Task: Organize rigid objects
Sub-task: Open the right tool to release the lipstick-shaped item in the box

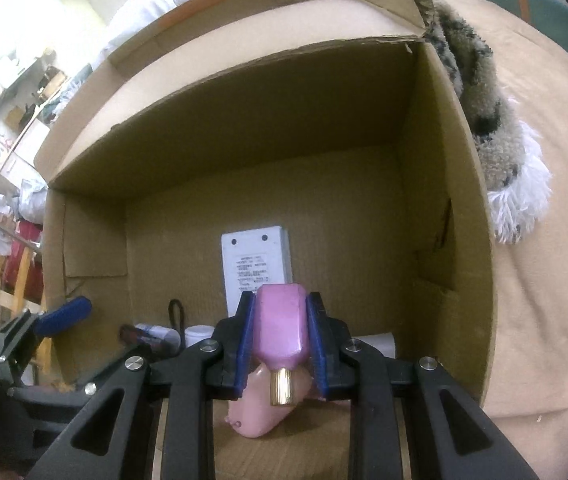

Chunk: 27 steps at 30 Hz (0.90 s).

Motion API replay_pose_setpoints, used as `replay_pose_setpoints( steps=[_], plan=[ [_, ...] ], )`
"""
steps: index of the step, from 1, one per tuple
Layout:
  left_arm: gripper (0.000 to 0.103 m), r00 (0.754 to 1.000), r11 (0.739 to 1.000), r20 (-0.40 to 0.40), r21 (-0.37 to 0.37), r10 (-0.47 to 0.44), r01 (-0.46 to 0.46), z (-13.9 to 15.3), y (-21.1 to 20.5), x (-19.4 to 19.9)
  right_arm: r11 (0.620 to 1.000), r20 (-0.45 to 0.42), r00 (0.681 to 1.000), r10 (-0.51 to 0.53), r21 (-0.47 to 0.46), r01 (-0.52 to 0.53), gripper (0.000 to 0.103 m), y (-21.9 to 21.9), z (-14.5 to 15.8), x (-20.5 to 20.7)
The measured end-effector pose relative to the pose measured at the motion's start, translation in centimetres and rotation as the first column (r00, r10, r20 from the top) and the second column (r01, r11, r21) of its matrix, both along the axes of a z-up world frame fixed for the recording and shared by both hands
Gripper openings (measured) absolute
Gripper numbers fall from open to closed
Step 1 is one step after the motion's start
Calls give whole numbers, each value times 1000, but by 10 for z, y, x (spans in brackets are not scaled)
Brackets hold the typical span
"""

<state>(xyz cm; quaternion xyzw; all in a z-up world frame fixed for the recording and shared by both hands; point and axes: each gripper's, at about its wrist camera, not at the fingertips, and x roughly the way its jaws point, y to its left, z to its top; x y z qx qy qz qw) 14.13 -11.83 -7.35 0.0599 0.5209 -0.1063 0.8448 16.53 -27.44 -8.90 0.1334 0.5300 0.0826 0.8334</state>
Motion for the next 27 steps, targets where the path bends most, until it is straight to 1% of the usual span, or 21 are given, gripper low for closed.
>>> replay_pose_setpoints(
  steps=[3, 5, 6, 7, 8, 9, 11, 13, 17, 22, 27],
  plan=[
    [91, 1000, 1000, 0, 14, -1, 1, -1, -3, -3, 1000, 2, 1000, 4, 15, -4, 27, -3, -1, 0],
    [91, 1000, 1000, -1, 3, 7, -7, 0, -4, -5, 999, 13, 1000, -3, 34, 2, 36, -5, 2, 1],
    [91, 1000, 1000, 0, -4, 10, -10, 1, -3, -6, 998, 22, 1000, -10, 55, 9, 58, -9, 4, 0],
    [91, 1000, 1000, 1, -9, 11, -11, 2, 1, -4, 997, 34, 999, -19, 80, 17, 71, -11, 7, 0],
    [91, 1000, 1000, 5, -14, 11, -11, 3, 1, -5, 993, 49, 999, -21, 116, 15, 72, -13, 9, -1],
    [91, 1000, 1000, 7, -15, 11, -11, 4, 2, -4, 992, 56, 998, -20, 129, 13, 73, -13, 12, -1],
    [91, 1000, 1000, 13, -17, 13, -12, 7, 2, -5, 993, 73, 997, -15, 114, 7, 76, -13, 15, -2],
    [92, 1000, 1000, 15, -22, 18, -17, 8, 3, -6, 992, 78, 997, -11, 122, 1, 78, -13, 17, -1],
    [92, 1000, 999, 22, -32, 22, -21, 10, 10, -7, 994, 84, 996, -17, 114, 8, 79, -15, 19, -1],
    [91, 999, 998, 34, -48, 37, -35, 17, 16, -13, 992, 92, 995, -40, 126, 28, 79, -11, 21, -6],
    [91, 997, 999, 78, -43, 26, -23, 32, 28, -26, 989, 107, 992, -66, 142, 51, 79, -23, 29, -25]
  ],
)
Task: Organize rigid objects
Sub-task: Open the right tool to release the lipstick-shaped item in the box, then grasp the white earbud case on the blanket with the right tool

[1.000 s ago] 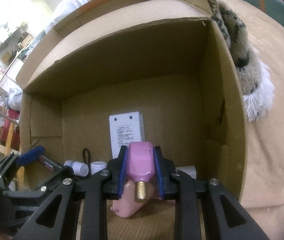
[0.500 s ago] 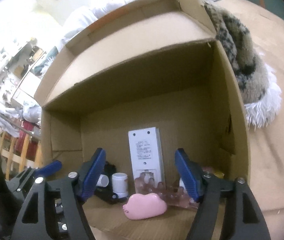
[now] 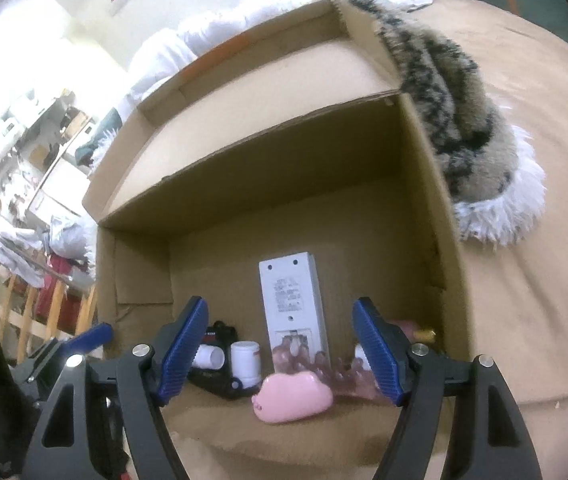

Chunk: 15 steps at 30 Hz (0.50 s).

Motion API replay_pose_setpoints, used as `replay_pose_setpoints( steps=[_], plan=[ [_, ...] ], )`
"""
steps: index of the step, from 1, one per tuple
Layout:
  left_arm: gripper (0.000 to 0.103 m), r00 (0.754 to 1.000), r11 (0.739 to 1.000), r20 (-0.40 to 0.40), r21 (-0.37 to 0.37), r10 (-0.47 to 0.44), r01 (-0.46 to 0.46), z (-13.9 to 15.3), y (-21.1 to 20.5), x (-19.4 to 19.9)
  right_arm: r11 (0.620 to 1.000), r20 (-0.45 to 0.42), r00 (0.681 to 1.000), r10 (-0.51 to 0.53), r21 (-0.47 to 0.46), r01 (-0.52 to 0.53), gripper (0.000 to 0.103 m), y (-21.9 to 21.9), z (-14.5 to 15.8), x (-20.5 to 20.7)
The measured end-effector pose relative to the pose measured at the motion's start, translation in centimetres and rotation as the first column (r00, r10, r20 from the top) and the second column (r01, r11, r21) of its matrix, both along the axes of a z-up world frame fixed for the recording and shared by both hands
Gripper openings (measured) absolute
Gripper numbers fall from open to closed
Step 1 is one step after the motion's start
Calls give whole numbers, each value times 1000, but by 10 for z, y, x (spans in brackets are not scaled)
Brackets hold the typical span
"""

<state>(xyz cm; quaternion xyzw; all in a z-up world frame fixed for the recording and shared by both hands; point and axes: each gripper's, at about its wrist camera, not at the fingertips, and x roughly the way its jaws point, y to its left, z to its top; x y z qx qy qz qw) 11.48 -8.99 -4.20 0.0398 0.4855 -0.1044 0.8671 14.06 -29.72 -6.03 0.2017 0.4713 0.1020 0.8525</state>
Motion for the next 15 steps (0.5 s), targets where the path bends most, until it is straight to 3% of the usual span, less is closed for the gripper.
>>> replay_pose_setpoints(
  steps=[10, 15],
  plan=[
    [91, 999, 998, 3, -35, 44, -44, 14, 30, -31, 999, 52, 998, -33, -29, 35, 79, 2, 18, -38],
    [91, 998, 996, -9, -50, 69, -70, 15, 47, -52, 998, 39, 998, -56, 14, 56, 79, 6, 17, -64]
  ],
)
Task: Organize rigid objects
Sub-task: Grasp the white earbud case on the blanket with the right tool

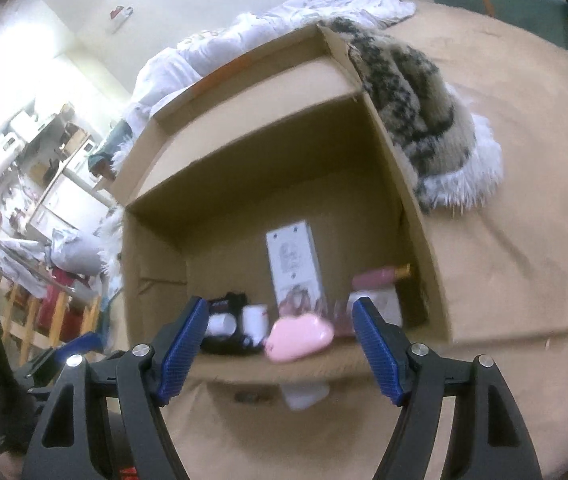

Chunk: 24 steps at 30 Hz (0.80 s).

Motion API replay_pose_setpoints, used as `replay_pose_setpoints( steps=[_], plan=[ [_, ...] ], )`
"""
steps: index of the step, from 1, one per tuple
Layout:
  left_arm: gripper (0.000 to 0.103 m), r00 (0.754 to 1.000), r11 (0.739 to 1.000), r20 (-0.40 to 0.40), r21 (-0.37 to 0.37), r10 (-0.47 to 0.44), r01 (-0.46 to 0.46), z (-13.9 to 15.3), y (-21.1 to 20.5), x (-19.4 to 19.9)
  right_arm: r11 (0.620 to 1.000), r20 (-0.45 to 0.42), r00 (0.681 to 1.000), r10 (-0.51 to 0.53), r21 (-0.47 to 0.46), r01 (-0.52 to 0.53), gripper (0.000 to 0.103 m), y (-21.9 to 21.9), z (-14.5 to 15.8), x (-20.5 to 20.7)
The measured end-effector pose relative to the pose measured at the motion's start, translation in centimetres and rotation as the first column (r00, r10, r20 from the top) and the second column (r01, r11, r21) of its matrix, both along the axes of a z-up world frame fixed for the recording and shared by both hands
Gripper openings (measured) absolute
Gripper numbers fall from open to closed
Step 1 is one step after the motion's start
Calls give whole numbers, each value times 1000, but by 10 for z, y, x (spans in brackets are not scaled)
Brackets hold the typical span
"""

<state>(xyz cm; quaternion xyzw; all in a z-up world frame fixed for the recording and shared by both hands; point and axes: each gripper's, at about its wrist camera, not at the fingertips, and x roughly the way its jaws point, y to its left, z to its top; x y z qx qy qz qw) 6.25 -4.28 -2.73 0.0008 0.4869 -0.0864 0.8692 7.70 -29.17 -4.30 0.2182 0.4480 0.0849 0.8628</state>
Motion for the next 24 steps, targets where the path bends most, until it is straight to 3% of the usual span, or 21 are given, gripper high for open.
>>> replay_pose_setpoints(
  steps=[4, 11, 19, 24],
  plan=[
    [91, 998, 998, -17, -19, 67, -67, 0, 23, -12, 1000, -8, 1000, 11, 21, -11, 79, 12, -2, -20],
    [91, 977, 977, -61, -58, 203, -206, -3, 59, -26, 996, -27, 999, 31, -77, -33, 79, 37, -9, -33],
    [92, 976, 977, -96, -65, 197, -203, -8, 50, -26, 982, -254, 966, 52, -165, -97, 79, 51, -62, -6],
    [92, 977, 981, -113, -44, 181, -187, -16, 43, -23, 932, -327, 938, 113, -292, -214, 78, 75, -89, 11]
  ],
)
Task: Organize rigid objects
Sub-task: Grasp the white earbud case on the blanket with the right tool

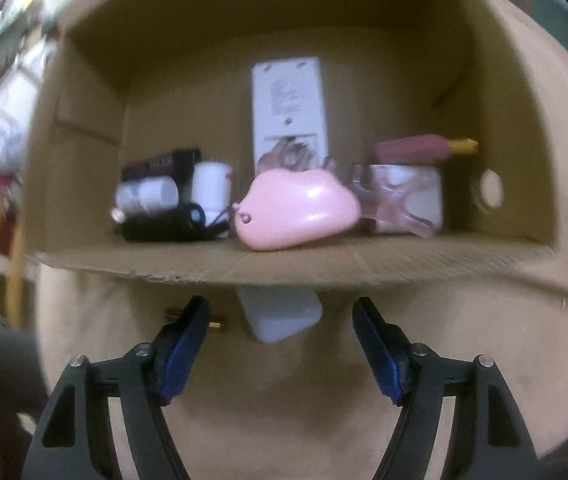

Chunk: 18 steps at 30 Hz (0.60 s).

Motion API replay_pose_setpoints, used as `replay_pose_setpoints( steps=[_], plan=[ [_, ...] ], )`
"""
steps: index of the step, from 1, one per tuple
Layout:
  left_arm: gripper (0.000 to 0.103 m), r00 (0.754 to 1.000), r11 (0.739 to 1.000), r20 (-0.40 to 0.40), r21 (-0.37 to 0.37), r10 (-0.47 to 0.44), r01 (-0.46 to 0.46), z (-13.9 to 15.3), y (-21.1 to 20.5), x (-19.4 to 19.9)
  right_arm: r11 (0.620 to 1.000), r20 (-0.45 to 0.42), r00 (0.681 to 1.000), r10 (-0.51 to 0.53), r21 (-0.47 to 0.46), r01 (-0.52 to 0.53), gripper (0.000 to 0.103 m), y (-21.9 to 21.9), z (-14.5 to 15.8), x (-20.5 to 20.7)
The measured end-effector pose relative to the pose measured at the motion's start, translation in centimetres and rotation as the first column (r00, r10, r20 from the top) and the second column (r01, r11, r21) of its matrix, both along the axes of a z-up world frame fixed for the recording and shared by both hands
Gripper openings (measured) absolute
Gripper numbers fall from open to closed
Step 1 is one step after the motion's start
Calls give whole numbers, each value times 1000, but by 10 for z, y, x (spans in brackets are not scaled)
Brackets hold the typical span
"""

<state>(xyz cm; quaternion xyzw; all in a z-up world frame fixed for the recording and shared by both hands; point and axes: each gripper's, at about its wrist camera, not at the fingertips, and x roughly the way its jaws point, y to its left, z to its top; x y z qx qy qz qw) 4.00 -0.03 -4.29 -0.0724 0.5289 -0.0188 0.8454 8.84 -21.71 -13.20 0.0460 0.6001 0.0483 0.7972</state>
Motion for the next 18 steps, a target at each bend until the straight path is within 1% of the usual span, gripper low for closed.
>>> replay_pose_setpoints(
  steps=[3, 4, 5, 6, 9, 10, 13, 18],
  plan=[
    [92, 1000, 1000, 0, 0, 0, 0, -1, -2, 1, 997, -1, 999, 40, -59, -40, 78, 11, -11, 7],
    [92, 1000, 1000, 0, 1, -2, 2, -1, -2, 2, 996, -4, 999, 46, -70, -46, 75, 13, -15, 9],
    [92, 1000, 1000, 1, 6, -4, 4, -1, -3, 2, 995, -7, 999, 52, -79, -53, 70, 15, -17, 10],
    [92, 1000, 1000, -1, 10, -6, 6, -2, -4, 2, 993, -15, 998, 63, -94, -64, 57, 17, -21, 11],
    [92, 1000, 1000, -15, 15, -11, 12, -6, -4, 3, 987, -14, 996, 93, -127, -94, 48, 23, -23, 8],
    [92, 1000, 1000, -20, 16, -13, 13, -8, -4, 4, 984, -13, 994, 109, -141, -110, 47, 26, -23, 5],
    [92, 999, 1000, -27, 23, -20, 20, -11, -7, 5, 977, -3, 990, 144, -160, -143, 46, 32, -20, -2],
    [92, 999, 999, -30, 39, -28, 29, -14, -10, 5, 980, 5, 987, 161, -117, -159, 46, 40, -12, -15]
  ],
)
